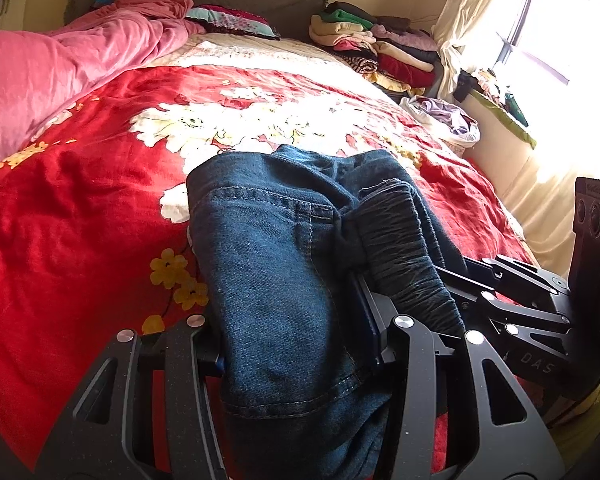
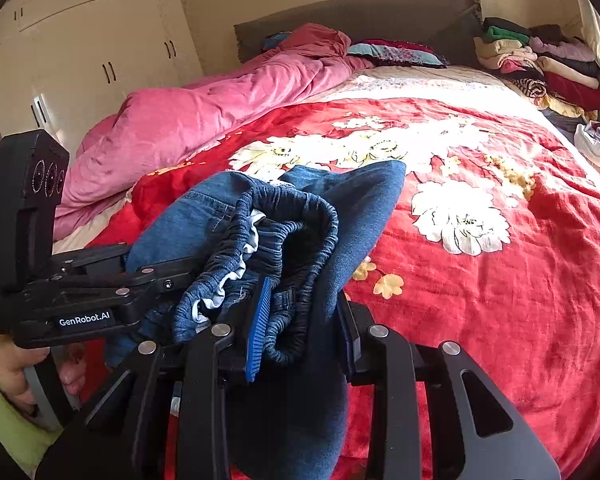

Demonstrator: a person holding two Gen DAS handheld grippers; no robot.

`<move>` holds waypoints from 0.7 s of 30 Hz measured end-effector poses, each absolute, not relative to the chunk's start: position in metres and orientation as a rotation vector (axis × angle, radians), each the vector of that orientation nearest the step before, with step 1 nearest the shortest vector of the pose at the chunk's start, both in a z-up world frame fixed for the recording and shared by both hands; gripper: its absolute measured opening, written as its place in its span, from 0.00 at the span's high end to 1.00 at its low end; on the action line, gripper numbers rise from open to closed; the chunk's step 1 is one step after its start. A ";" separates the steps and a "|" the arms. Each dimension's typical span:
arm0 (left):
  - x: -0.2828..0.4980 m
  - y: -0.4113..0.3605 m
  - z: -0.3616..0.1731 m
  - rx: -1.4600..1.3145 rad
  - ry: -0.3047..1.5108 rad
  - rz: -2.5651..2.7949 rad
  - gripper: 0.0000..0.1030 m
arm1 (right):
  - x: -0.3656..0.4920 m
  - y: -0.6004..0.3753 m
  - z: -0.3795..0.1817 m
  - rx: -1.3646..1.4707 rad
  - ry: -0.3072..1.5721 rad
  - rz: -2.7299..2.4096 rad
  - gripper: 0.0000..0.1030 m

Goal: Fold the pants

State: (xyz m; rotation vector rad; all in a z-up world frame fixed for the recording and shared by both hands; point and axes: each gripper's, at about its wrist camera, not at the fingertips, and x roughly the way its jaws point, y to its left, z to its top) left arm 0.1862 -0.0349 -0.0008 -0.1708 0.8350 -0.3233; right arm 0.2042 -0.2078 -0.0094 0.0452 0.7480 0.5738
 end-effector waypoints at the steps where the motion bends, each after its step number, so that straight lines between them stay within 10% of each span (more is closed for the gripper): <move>1: 0.186 -0.035 -0.002 -0.172 0.837 -0.322 0.63 | 0.205 -0.208 -0.011 0.045 0.754 0.569 0.72; 21: 0.190 -0.030 -0.026 -0.163 0.894 -0.292 0.47 | 0.221 -0.215 -0.043 0.048 0.880 0.424 0.51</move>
